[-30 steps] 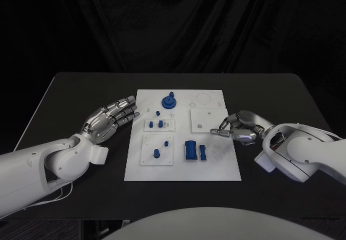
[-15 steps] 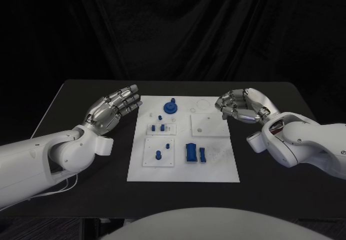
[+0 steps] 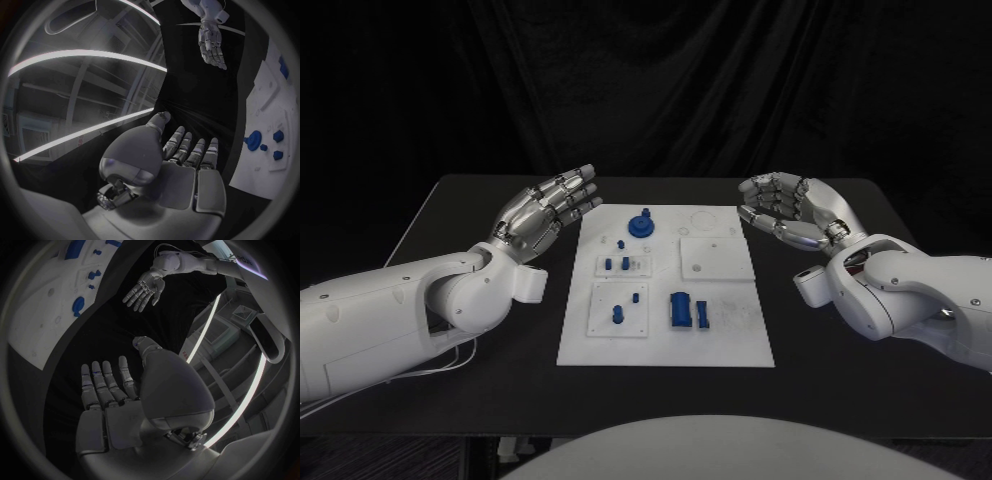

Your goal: Assemble the parts on the task board

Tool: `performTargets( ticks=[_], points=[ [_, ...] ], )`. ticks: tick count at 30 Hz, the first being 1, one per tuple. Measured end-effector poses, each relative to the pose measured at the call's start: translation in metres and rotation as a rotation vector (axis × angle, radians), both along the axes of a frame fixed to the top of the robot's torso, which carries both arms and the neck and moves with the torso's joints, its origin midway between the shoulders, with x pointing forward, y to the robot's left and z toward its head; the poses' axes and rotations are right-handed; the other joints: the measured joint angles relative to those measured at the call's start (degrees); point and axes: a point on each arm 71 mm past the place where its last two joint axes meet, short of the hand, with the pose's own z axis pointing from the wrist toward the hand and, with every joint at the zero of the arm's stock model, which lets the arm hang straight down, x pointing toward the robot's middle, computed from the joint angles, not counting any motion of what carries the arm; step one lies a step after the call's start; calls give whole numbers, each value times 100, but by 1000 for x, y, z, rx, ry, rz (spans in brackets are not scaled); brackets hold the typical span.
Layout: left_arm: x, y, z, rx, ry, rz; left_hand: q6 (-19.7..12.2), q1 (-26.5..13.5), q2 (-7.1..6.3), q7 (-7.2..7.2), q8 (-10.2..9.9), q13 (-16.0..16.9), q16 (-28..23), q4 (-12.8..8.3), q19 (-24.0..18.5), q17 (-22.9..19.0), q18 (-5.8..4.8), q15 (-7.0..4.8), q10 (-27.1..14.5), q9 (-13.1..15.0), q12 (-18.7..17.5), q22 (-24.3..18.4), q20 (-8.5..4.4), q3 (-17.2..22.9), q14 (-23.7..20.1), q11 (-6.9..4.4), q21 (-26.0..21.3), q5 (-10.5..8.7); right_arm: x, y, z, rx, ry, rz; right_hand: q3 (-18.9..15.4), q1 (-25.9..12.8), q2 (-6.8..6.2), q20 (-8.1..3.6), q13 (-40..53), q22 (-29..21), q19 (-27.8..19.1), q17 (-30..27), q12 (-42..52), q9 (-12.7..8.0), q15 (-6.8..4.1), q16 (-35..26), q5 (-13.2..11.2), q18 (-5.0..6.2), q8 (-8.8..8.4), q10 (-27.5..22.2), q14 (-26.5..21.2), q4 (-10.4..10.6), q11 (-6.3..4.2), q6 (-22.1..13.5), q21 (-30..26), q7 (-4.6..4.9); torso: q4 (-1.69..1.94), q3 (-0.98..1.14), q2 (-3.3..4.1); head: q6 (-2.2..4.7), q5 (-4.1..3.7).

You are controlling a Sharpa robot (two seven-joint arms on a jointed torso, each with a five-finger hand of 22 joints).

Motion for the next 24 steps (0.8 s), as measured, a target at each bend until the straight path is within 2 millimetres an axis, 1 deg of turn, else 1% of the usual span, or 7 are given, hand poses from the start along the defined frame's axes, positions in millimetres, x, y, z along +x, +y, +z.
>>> performTargets(
  ticks=[2, 9, 15, 18, 20, 22, 24],
  points=[
    [1, 0, -1, 1, -1, 1, 0, 18, 18, 0, 0, 0, 31, -9, 0, 0, 0, 0, 0, 0, 39, 0, 0, 22, 0, 0, 0, 37, 0, -1, -2, 9, -2, 4, -38, 40, 0, 8, -155, -302, -234, -34, -21, -77, -3, 26, 0, 0, 0, -30, -110, -31, -6, -113, -2, -12, 1, 1, -20, 0, -14],
    [3, -1, -4, 4, 1, 2, 20, 29, 29, -21, 0, 5, 79, 7, 0, 9, 0, -21, 0, 0, 66, 0, 0, 38, 21, 0, 0, 61, 0, -3, -10, 33, -11, 13, -142, 205, -44, 15, -492, -774, -528, -133, -21, -231, 11, 124, 1, 2, 148, -72, -235, -139, -7, -401, -32, -35, 7, -1, -44, 0, -10],
    [4, 1, -9, 10, 7, 9, 20, 6, 33, -20, 0, 3, 114, 15, -2, 9, 0, -21, 0, -4, 64, 0, -2, 79, 21, 0, 0, 90, 0, -2, -16, 44, -15, 21, -183, 301, -41, 12, -705, -920, -587, -205, 0, -323, 8, 196, -24, 2, 271, -81, -258, -272, -16, -648, -32, -57, 10, -22, -81, 0, 3],
    [4, 1, -9, 12, 9, 10, -185, -721, -106, -33, -165, -75, 5, 120, -106, -38, 1, -148, -102, -92, -167, -82, -169, 180, -35, -101, -51, -254, 1, -1, -16, 46, -16, 22, -268, -488, 64, -133, -1008, -1155, -732, -340, -349, -612, -136, -135, -351, -154, -25, -225, -402, -357, -160, -822, -118, -73, 10, -23, -81, 5, 3],
    [4, 1, -8, 13, 9, 12, -346, -1234, -223, -93, -267, -124, -81, 201, -163, -73, 1, -228, -169, -143, -340, -142, -288, 209, -82, -168, -83, -499, 3, 1, -14, 53, -20, 22, -317, -1078, 126, -257, -1217, -1321, -806, -434, -611, -820, -248, -380, -582, -180, -254, -298, -486, -406, -283, -915, -154, -141, 7, -20, -82, 34, 3],
    [5, 0, -7, 14, 8, 18, -499, -1723, -333, -154, -342, -161, -158, 254, -206, -98, -5, -315, -225, -181, -502, -199, -392, 236, -107, -224, -113, -731, 7, 7, -12, 67, -25, 21, -403, -1636, 170, -358, -1419, -1478, -891, -523, -862, -1017, -359, -609, -803, -266, -472, -373, -560, -484, -395, -1026, -176, -193, -1, -17, -83, 81, 8],
    [5, -2, -6, 15, 8, 24, -634, -2167, -433, -213, -399, -191, -230, 285, -231, -117, -96, -381, -268, -207, -652, -251, -495, 266, -134, -267, -127, -947, 12, 14, -10, 84, -28, 20, -535, -2158, 205, -473, -1606, -1626, -948, -607, -1097, -1203, -456, -828, -1015, -266, -676, -440, -632, -557, -502, -1107, -200, -270, -14, -8, -89, 157, 21]
  ],
)
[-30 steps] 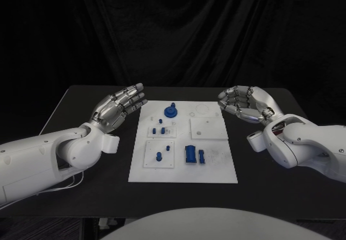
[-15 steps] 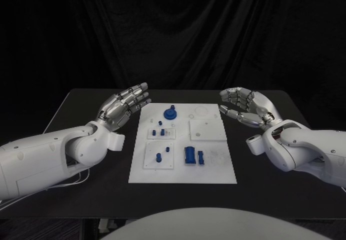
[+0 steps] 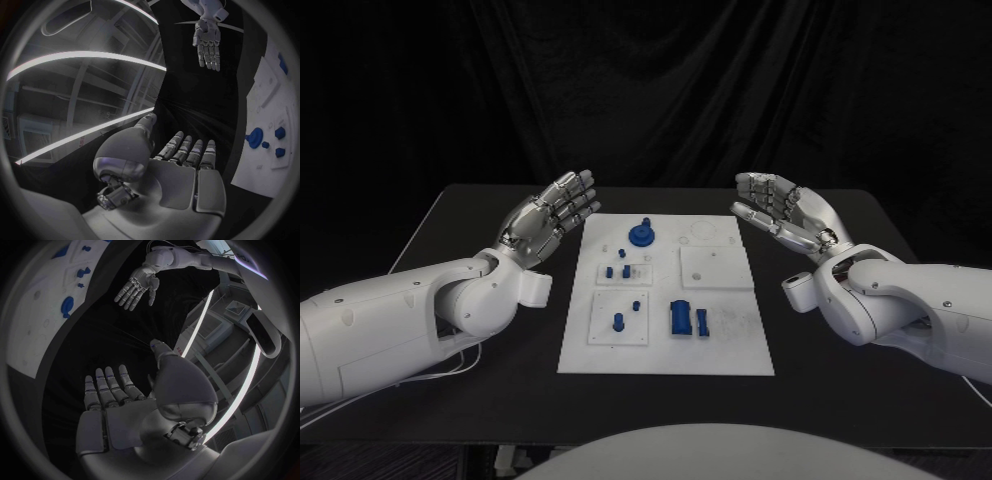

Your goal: Assemble the parts on the task board

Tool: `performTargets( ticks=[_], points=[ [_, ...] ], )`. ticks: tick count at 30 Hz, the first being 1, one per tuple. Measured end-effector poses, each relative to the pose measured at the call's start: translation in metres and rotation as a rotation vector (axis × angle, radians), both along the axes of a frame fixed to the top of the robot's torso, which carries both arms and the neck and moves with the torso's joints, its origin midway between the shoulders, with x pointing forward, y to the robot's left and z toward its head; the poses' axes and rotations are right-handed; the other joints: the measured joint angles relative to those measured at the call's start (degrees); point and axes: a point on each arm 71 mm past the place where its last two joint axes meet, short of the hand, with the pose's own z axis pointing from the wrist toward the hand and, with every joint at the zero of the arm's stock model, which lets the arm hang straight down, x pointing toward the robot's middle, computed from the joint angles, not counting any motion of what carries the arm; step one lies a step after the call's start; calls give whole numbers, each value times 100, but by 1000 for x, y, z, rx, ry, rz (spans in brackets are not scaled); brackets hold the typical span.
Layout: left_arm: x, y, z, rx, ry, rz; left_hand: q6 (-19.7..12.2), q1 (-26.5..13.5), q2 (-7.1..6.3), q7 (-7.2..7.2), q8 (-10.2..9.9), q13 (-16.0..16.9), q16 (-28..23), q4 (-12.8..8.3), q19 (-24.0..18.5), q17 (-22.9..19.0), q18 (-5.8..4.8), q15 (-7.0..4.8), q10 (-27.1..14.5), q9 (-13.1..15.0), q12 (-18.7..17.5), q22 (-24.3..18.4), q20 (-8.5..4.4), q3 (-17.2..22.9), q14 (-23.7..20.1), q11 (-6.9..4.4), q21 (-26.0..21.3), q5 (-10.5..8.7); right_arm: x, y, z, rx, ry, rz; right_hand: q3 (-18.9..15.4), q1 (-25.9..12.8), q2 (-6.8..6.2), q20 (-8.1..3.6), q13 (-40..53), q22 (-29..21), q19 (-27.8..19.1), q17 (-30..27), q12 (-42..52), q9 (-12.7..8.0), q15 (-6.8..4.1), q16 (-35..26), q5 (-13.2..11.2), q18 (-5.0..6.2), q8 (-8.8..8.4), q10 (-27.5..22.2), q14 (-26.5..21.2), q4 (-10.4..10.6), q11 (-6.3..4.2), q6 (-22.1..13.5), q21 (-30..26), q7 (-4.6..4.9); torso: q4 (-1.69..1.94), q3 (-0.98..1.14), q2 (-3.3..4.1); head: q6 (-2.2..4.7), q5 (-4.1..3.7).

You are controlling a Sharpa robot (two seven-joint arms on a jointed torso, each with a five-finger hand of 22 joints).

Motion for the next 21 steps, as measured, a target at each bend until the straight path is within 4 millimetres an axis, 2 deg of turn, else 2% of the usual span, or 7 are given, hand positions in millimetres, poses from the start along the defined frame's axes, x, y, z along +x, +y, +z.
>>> performTargets(
  ticks=[3, 5, 6, 10, 14, 17, 21],
  points=[
    [1, -5, 2, 7, -1, 14, -165, -523, -117, -68, -25, -21, -85, 39, -28, -9, 1, -97, -45, -25, -176, -98, -115, 8, -15, -55, 0, -250, 9, 12, 3, 40, 0, -14, -122, -509, 25, -90, -181, -144, -86, -81, -227, -180, -94, -214, -202, -27, -199, -71, -77, -122, -97, -94, 0, -54, -25, 15, -10, 125, 11],
    [2, -9, 3, 15, -2, 29, -255, -840, -188, -118, -57, -32, -140, 39, -45, -14, -6, -144, -37, -36, -282, -208, -193, 8, -20, -121, -24, -403, 16, 22, 5, 75, 7, -29, -186, -949, 45, -181, -339, -268, -140, -151, -424, -336, -187, -397, -378, -89, -370, -139, -129, -233, -179, -195, -23, -155, -51, 33, -24, 261, 28],
    [3, -11, 3, 21, -3, 39, -313, -1014, -226, -176, -57, -36, -167, 39, -48, -19, -90, -175, -42, -42, -337, -266, -233, 9, -29, -188, -24, -488, 19, 27, 6, 95, 11, -38, -208, -1149, 52, -214, -412, -325, -173, -182, -513, -407, -219, -481, -455, -89, -446, -161, -161, -276, -225, -244, -28, -204, -64, 42, -31, 332, 36],
    [5, -20, 6, 59, -4, 99, -532, -1668, -372, -395, -84, -44, -278, 55, -56, -28, -266, -276, -64, -49, -557, -432, -365, 24, -29, -418, -24, -803, 34, 49, 9, 189, 52, -94, -284, -1902, 70, -400, -680, -539, -377, -302, -851, -674, -400, -795, -757, -89, -741, -361, -348, -384, -410, -379, -28, -402, -137, 81, -66, 678, 74],
    [8, -28, 9, 105, -3, 168, -682, -2196, -487, -545, -84, -50, -520, 87, -66, -33, -448, -448, -65, -56, -734, -512, -478, 24, -34, -507, -24, -1059, 41, 57, 6, 248, 105, -156, -316, -2507, 79, -531, -898, -710, -553, -449, -1124, -887, -528, -1046, -998, -88, -975, -539, -534, -416, -534, -487, -28, -510, -216, 127, -104, 1011, 113],
    [9, -32, 11, 140, -1, 223, -775, -2501, -557, -594, -106, -52, -631, 86, -67, -35, -445, -595, -79, -59, -841, -541, -539, 24, -39, -551, -24, -1204, 43, 60, 4, 275, 138, -192, -332, -2855, 82, -601, -1022, -808, -624, -609, -1279, -1012, -599, -1194, -1136, -88, -1111, -611, -606, -432, -606, -535, -28, -558, -265, 158, -127, 1199, 138],
    [10, -36, 13, 192, 7, 304, -896, -2874, -787, -636, -106, -55, -718, 86, -77, -36, -503, -708, -78, -62, -976, -567, -676, 24, -46, -592, -23, -1394, 44, 58, 1, 289, 170, -225, -332, -3311, 86, -764, -1185, -938, -703, -763, -1483, -1173, -813, -1382, -1316, -88, -1290, -686, -691, -462, -768, -781, -28, -574, -309, 183, -149, 1340, 152]
  ],
)
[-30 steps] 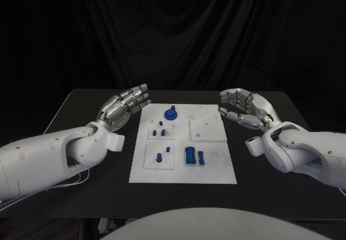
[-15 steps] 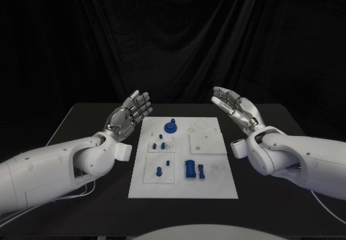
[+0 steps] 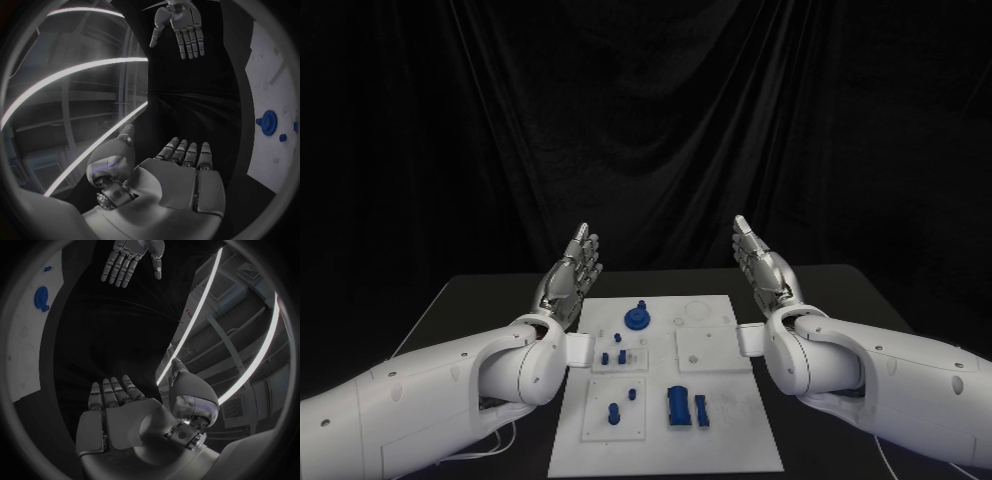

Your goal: Assemble the parts on the task board

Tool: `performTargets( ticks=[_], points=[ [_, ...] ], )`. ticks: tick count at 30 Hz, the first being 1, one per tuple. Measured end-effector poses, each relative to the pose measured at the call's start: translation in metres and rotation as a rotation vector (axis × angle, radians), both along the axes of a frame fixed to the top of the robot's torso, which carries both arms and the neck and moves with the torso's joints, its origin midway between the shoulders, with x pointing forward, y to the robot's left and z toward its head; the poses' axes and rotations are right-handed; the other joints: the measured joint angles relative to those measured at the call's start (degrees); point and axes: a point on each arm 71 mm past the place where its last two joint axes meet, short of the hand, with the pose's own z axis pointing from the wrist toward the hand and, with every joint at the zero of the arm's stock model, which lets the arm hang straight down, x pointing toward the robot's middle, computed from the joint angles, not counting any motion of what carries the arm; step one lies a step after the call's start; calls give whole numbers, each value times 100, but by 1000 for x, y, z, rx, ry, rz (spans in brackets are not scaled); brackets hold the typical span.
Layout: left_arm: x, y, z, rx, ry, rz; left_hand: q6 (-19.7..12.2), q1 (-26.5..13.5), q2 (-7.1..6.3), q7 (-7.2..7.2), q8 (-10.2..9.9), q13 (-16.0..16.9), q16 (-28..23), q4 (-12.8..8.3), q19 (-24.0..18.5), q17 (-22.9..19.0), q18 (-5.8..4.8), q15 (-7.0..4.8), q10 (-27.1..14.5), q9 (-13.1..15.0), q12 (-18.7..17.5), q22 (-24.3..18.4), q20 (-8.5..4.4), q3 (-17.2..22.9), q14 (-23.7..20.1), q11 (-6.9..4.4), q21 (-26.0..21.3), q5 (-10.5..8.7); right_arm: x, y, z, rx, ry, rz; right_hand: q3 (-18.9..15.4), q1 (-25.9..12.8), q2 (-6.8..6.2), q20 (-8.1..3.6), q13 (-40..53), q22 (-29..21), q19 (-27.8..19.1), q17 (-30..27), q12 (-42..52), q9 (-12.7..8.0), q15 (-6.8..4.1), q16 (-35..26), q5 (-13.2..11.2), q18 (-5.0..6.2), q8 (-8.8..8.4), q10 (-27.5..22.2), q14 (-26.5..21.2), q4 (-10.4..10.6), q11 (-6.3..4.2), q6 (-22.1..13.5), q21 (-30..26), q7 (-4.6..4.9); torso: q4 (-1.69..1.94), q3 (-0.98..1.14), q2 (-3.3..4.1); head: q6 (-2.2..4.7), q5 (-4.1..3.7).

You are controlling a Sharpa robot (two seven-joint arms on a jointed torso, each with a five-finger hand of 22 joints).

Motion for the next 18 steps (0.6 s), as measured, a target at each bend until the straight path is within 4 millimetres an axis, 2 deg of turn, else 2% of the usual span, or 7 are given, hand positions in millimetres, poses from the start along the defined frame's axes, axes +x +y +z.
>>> performTargets(
  ticks=[1, 3, 6, 11, 13, 18],
  points=[
    [0, -1, 0, 15, 3, 23, -1, -103, -40, 0, 0, -1, 0, 0, 0, 0, -33, -21, 0, -1, -24, -4, -62, 0, 14, 0, 0, -44, 0, -1, -1, 2, 7, -7, 0, -102, 1, -64, -38, -28, -2, -26, -46, -36, -55, -40, -43, 0, -40, -5, -10, 0, -69, -51, 0, -8, -7, 4, -3, 18, 1],
    [0, -1, 1, 35, 7, 56, -70, -273, -122, -10, 0, -2, -43, 0, -2, 0, -32, -58, 0, -1, -87, -6, -170, 0, -3, 0, 0, -120, 0, -1, -1, 5, 15, -14, 0, -294, 0, -168, -107, -83, -18, -64, -132, -105, -140, -123, -116, 0, -116, -19, -25, 0, -169, -119, 0, -19, -21, 11, -9, 48, 7],
    [1, -1, 1, 66, 14, 104, -155, -517, -213, -13, 0, -2, -44, 0, -6, 0, -33, -81, 0, -2, -159, -13, -290, 0, 14, 0, 0, -241, 0, -2, -2, 8, 25, -24, 0, -571, -1, -259, -207, -174, -45, -105, -255, -202, -215, -236, -227, 0, -222, -38, -35, 0, -273, -181, 0, -21, -31, 17, -14, 59, 9],
    [1, 1, 1, 106, 24, 158, -433, -831, -287, -20, 0, -2, -67, 0, -9, 0, -31, -106, -18, -2, -447, -18, -355, 0, 4, -18, 0, -389, 0, -3, -3, 11, 36, -33, 0, -926, 0, -326, -333, -449, -38, -133, -415, -336, -266, -387, -372, 1, -361, -39, -45, 0, -345, -229, 0, -28, -37, 20, -16, 64, 9],
    [1, 1, 0, 114, 26, 168, -501, -936, -304, -30, 0, -2, -67, -1, 7, 1, -32, -119, -20, -2, -527, -18, -379, 0, 17, -19, 0, -443, 0, -3, -3, 12, 38, -35, 0, -1047, 0, -357, -443, -517, -50, -138, -468, -456, -284, -436, -420, 1, -411, -39, -62, 0, -345, -241, 0, -40, -38, 20, -17, 65, 7],
    [1, 3, 0, 128, 31, 185, -562, -1156, -330, -30, 0, -1, -67, -1, -9, 1, -31, -119, 1, -1, -623, -18, -395, 0, 17, -40, 0, -666, 0, -3, -3, 13, 42, -39, 0, -1307, 3, -357, -686, -552, -50, -144, -642, -689, -287, -679, -686, 2, -684, -39, -66, 0, -387, -261, 0, -20, -39, 21, -18, 65, 5]
  ],
)
